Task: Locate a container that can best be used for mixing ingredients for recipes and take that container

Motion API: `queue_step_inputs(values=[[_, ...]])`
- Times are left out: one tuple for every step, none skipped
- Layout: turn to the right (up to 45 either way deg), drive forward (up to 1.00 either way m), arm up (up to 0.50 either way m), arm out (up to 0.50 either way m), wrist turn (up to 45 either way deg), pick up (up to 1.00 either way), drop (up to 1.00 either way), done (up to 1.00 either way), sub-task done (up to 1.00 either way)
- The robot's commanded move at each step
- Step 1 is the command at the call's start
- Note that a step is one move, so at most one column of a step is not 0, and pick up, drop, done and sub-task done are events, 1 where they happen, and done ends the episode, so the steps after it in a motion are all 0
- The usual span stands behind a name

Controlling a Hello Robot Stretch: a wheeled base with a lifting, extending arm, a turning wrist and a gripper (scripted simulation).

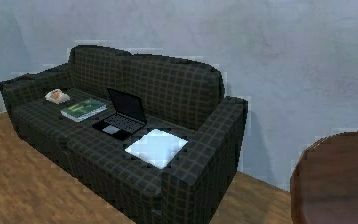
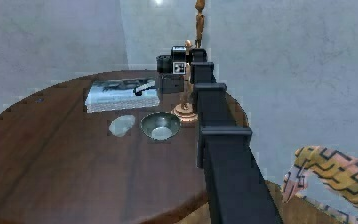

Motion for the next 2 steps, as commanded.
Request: queue_step_inputs(values=[[0.0,0.0,-0.18,0.0,0.0,0.0,0.0,0.0,0.0],[0.0,0.0,0.0,0.0,0.0,1.0,0.0,0.0,0.0]])
